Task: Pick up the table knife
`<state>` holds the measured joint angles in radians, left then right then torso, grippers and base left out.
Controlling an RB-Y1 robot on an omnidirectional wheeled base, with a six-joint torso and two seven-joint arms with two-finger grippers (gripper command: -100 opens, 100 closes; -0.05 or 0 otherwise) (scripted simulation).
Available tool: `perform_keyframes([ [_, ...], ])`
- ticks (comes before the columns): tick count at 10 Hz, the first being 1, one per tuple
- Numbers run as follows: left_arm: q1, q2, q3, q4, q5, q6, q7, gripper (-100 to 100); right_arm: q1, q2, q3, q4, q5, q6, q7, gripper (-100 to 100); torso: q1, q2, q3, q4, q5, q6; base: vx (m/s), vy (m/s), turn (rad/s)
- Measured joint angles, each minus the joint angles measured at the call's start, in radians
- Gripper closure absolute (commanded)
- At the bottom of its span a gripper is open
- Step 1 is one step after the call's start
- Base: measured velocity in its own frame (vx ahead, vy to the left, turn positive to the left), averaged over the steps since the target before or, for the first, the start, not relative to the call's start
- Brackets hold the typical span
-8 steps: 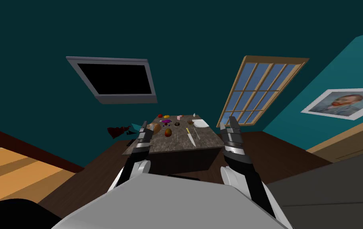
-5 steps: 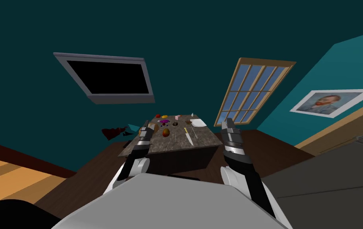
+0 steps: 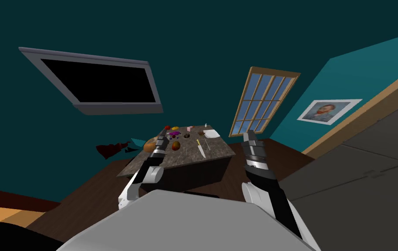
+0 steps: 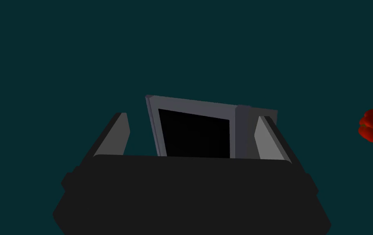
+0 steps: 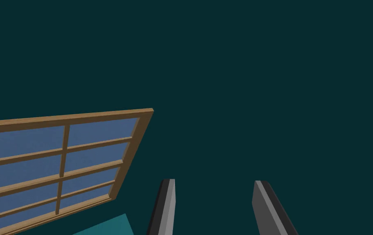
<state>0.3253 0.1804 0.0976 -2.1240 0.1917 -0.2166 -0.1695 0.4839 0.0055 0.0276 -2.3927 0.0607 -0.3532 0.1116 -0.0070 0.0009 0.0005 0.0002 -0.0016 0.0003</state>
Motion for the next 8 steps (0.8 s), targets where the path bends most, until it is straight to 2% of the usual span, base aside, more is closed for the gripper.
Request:
perform_keyframes([
  [2,-0.04,0.021,0.014,0.024,0.023,0.052,-0.05,-100,0.0,0.0,0.0,0.0,0.0,0.0,0.0,0,0.002,-0.001,0.0,0.0,0.0,0.0,0.002,-0.067,-0.09],
  [7,-0.165,0.083,0.055,0.13,0.085,0.172,-0.178,-100,0.0,0.0,0.0,0.0,0.0,0.0,0.0,0,0.001,-0.002,-0.001,0.0,0.0,0.0,0.004,-0.077,-0.112],
  [8,-0.169,0.091,0.059,0.137,0.093,0.191,-0.2,-100,0.0,0.0,0.0,0.0,0.0,0.0,0.0,0,0.003,0.0,0.0,0.0,0.0,-0.001,0.003,-0.074,-0.08],
])
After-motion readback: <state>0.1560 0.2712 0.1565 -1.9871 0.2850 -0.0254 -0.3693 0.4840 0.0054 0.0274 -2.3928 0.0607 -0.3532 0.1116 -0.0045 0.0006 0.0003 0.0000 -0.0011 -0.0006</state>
